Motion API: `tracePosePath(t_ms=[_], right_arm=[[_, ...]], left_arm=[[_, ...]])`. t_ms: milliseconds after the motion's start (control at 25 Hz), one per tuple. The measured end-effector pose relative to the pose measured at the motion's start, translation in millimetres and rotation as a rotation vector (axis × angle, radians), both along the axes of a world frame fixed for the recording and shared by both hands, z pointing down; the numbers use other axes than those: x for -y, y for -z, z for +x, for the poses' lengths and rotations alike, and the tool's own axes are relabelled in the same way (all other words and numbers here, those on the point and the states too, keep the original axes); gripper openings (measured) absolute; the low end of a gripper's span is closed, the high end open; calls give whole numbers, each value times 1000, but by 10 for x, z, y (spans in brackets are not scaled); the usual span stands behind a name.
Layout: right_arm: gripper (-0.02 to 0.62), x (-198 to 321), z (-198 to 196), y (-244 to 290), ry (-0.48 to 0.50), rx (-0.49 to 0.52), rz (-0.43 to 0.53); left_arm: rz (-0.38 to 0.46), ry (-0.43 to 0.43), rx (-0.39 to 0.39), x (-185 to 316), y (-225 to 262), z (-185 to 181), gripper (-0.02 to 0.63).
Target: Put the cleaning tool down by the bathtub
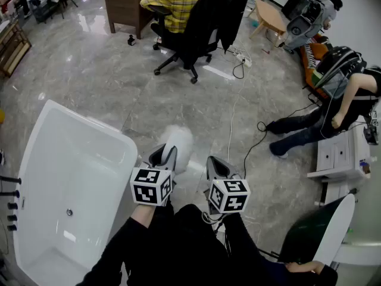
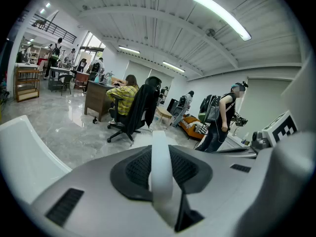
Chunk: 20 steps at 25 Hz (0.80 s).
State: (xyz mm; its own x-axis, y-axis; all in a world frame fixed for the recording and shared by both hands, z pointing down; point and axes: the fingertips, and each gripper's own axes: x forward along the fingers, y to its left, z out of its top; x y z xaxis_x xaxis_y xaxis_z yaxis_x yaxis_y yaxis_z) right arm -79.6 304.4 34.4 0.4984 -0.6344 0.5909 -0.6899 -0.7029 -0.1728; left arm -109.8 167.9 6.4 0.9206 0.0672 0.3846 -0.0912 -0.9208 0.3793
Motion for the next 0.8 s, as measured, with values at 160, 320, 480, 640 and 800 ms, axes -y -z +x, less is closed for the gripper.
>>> tracePosePath(t_ms=[160, 320, 480, 640, 800], right_arm=[[-2, 63, 249, -8, -1, -2, -15], [-2, 125, 493, -58, 10, -3, -21], [-2, 216, 733, -132, 62, -2, -31], [-2, 313, 1034, -184, 111, 10, -13], [-2, 363, 1445, -209, 162, 20, -4]], left_arm=[[-7, 17, -8, 105, -3, 188, 101], [-5, 43, -3, 197, -82, 350, 101], [-2, 80, 12, 262, -162, 517, 101], [14, 132, 34, 334, -228, 733, 101], [25, 187, 53, 377, -270, 1049, 101]])
